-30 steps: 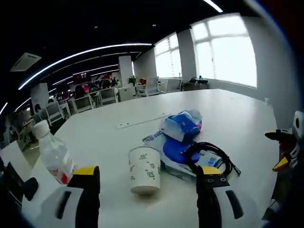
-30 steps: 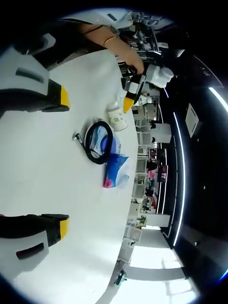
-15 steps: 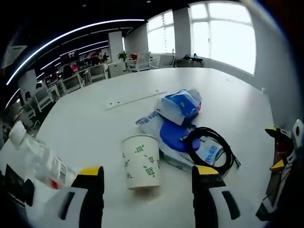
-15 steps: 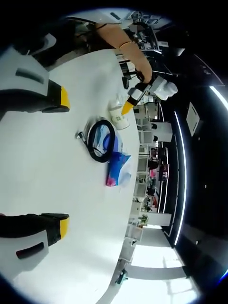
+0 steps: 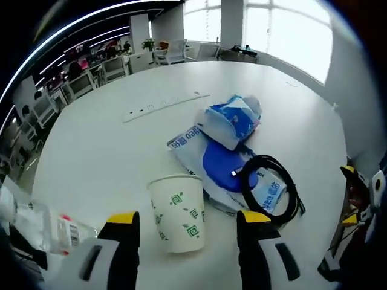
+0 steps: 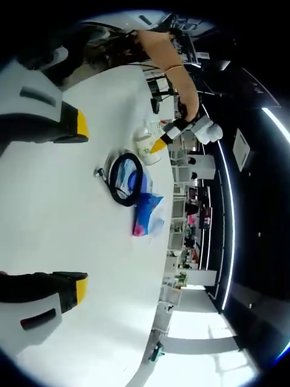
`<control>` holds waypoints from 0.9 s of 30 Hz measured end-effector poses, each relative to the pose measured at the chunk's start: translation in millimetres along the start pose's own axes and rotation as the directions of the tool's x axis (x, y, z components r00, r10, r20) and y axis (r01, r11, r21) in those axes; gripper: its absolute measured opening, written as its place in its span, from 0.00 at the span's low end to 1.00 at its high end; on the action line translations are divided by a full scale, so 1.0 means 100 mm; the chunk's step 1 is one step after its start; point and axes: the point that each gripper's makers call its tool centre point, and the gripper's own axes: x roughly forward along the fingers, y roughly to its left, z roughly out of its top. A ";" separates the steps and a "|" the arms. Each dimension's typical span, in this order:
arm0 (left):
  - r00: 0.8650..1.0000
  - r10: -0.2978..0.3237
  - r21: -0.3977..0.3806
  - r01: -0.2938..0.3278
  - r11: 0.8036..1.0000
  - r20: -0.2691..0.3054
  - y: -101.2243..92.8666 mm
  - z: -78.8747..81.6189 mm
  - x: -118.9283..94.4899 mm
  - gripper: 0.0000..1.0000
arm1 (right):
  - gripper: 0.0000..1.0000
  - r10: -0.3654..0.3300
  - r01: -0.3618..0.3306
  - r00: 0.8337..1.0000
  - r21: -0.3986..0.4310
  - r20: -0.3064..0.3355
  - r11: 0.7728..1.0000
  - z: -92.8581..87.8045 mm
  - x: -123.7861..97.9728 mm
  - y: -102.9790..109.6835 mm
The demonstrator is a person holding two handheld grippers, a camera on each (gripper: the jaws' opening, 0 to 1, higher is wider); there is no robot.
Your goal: Arrange the tabletop items into an orderly group along one side of the table until the central work area is clear of visible clutter.
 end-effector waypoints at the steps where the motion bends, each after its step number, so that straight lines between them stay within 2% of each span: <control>1: 1.000 -0.015 0.001 0.015 1.000 -0.022 -0.03 -0.03 0.01 0.63 | 0.85 0.002 -0.002 1.000 0.000 0.000 1.000 0.00 0.00 0.00; 9: 0.993 0.027 -0.005 -0.028 1.000 -0.112 0.05 -0.09 0.12 0.63 | 0.85 -0.003 0.003 1.000 0.012 0.001 1.000 -0.03 -0.04 -0.02; 10: 0.991 0.011 -0.019 -0.013 1.000 -0.136 0.02 -0.10 0.13 0.62 | 0.85 -0.001 0.000 1.000 0.013 0.003 1.000 -0.04 -0.05 -0.02; 12: 0.985 0.019 -0.006 -0.021 1.000 -0.173 0.03 -0.08 0.14 0.62 | 0.85 0.004 -0.005 1.000 0.014 0.004 1.000 -0.04 -0.05 -0.01; 14: 0.980 0.054 -0.018 -0.059 0.998 -0.193 0.10 -0.06 0.15 0.61 | 0.85 0.009 -0.009 1.000 0.015 0.005 1.000 -0.04 -0.05 0.01; 16: 0.981 0.045 -0.029 -0.052 0.998 -0.188 0.09 -0.03 0.17 0.60 | 0.85 0.014 -0.014 1.000 0.014 0.005 1.000 -0.04 -0.05 0.02; 18: 0.978 -0.003 -0.078 -0.014 0.997 -0.210 0.02 -0.07 0.20 0.60 | 0.85 0.012 -0.012 1.000 0.010 0.001 1.000 -0.05 -0.05 0.02; 19: 0.975 -0.019 -0.078 0.001 0.997 -0.223 0.00 -0.10 0.22 0.60 | 0.85 0.011 -0.011 1.000 0.010 0.000 1.000 -0.05 -0.06 0.02; 21: 0.973 -0.012 -0.075 -0.005 0.997 -0.230 0.01 -0.12 0.26 0.60 | 0.85 0.008 -0.008 1.000 0.014 0.002 1.000 -0.06 -0.06 0.01; 22: 0.974 0.012 -0.059 -0.026 0.998 -0.224 0.04 -0.11 0.28 0.60 | 0.85 0.005 -0.005 1.000 0.017 0.003 1.000 -0.06 -0.07 0.00; 24: 0.968 0.022 -0.048 -0.035 0.998 -0.251 0.06 -0.14 0.27 0.60 | 0.85 -0.001 0.001 1.000 0.021 0.005 1.000 -0.08 -0.09 -0.02; 27: 0.965 0.031 -0.045 -0.044 0.998 -0.262 0.09 -0.12 0.26 0.59 | 0.85 -0.009 0.009 1.000 0.022 0.002 1.000 -0.10 -0.11 -0.03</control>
